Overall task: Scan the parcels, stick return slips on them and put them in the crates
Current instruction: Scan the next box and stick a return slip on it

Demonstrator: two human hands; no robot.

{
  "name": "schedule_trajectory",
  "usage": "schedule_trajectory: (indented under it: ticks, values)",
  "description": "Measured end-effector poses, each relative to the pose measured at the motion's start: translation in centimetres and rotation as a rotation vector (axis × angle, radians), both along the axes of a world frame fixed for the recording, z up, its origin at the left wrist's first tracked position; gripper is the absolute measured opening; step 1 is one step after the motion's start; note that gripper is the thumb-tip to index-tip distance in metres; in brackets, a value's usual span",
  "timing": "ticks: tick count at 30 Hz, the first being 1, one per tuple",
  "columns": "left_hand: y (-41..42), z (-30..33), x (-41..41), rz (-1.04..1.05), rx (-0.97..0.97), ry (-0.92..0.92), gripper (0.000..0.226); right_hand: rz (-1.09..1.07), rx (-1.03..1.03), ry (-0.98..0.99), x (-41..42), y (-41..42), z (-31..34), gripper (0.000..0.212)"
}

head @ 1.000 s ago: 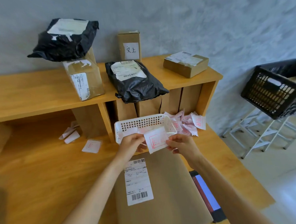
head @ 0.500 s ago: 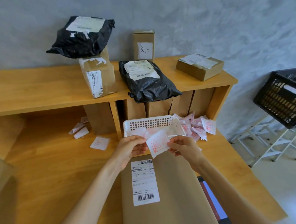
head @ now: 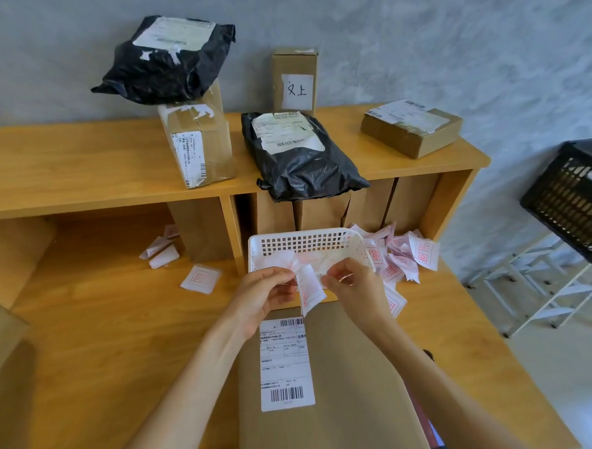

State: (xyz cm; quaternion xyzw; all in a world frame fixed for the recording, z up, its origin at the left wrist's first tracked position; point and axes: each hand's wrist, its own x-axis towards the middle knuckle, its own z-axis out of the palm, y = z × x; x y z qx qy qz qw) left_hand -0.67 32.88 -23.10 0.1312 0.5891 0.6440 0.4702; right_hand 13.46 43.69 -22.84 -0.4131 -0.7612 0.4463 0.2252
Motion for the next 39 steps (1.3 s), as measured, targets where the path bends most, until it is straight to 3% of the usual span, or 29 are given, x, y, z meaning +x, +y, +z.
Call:
schedule_trajectory:
  ticks: [4, 10, 19, 27, 39]
  values:
    - [0.2, 0.0, 0.5, -0.024, -0.008, 0.055, 0.008, 0.155, -0.282, 0.079, -0.6, -0.6, 0.6, 0.02]
    - [0.6, -0.1, 0.9, -0.072, -0.019, 0.086, 0.008, 0.152, -0.381, 0.119, -0.8, -0.6, 0.6, 0.016]
    - [1.7, -0.6, 0.1, -0.006, -0.075, 0.148, 0.008, 0.052, -0.354, 0.086, 0.1, 1.3, 0.4, 0.013]
    - [4.8, -1.6, -4.1, 0.207, -0.274, 0.402, 0.004, -0.143, -0.302, 0.131, 2.6, 4.9, 0.5, 0.017]
    - [7.1, -3.6, -4.7, 0.178, -0.503, 0.751, 0.005, -0.135, -0.218, 0.094, 4.2, 7.0, -0.1, 0.013]
